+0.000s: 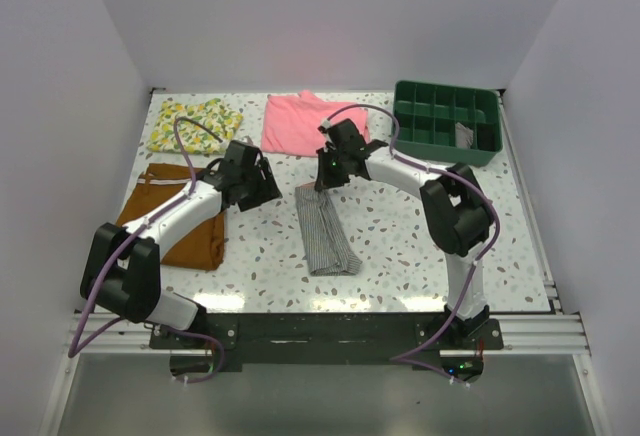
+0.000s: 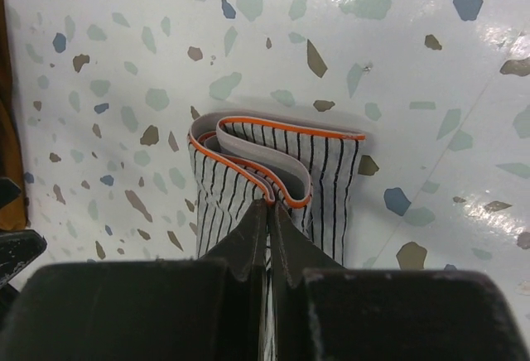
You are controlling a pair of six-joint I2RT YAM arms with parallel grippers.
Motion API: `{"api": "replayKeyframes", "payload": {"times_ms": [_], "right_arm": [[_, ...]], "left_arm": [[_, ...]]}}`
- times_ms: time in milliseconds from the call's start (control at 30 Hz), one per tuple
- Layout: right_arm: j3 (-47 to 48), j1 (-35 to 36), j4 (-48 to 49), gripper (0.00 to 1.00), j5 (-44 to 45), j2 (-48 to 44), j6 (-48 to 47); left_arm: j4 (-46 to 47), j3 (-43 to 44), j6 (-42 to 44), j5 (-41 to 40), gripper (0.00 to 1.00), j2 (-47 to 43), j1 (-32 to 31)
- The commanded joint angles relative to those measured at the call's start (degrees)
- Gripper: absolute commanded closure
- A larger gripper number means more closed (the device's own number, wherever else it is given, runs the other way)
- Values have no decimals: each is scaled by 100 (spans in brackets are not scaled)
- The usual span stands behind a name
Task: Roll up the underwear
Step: Fold the underwear at the center of the board.
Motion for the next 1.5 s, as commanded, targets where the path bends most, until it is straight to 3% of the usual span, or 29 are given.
{"api": "replayKeyframes", "payload": {"times_ms": [0,600,967,1467], "right_arm": [[178,-75,-38,100,292,-350,-200],[336,-365,-82,100,-763,-596,-122],[337,-427,-837,100,590,-640,-385],[214,-497,-522,100,1530,185,-438]], "left_arm": [[221,-104,-95,73,35,-109,-2],[283,-262,-77,143,36,-56,-2],[327,-289,-60,143,37,111,-2],[388,-377,-42,266,38,190,-2]]}}
